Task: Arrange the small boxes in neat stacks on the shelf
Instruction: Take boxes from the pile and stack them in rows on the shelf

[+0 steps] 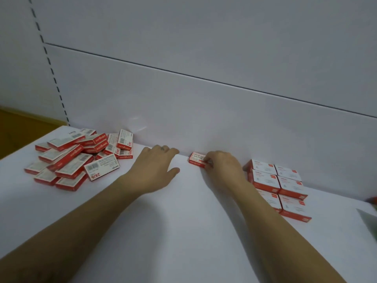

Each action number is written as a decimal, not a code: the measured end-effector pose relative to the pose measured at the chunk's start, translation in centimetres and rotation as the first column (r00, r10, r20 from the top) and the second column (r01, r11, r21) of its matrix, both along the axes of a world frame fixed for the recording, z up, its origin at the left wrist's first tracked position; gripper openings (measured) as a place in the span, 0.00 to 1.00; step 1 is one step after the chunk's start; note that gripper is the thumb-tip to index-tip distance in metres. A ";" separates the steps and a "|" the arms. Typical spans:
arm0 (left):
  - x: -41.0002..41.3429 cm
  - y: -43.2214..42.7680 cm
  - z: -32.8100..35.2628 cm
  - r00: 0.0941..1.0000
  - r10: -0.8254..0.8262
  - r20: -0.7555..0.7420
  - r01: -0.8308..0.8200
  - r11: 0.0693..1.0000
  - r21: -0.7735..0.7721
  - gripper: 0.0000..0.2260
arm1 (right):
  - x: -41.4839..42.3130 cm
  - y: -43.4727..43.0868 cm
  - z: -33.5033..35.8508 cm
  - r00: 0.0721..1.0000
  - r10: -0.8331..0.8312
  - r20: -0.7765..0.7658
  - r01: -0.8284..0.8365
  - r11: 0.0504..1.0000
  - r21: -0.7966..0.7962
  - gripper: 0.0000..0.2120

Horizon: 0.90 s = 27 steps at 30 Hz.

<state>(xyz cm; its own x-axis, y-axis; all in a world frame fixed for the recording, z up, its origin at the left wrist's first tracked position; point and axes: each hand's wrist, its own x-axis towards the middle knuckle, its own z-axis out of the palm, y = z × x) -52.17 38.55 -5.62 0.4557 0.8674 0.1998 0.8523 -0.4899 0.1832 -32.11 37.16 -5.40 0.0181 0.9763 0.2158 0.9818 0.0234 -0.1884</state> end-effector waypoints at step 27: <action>-0.4 -0.1 -1.8 0.994 -0.085 0.067 0.089 0.994 -0.058 0.22 | -0.7 0.1 -2.0 0.936 -0.327 0.126 0.315 0.943 0.110 0.10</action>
<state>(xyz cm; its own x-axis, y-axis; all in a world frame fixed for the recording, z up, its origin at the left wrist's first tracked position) -52.61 38.43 -7.46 0.5178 0.8365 0.1794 0.7925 -0.5480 0.2678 -32.83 37.21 -7.43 0.2907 0.9008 0.3225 0.9560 -0.2874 -0.0590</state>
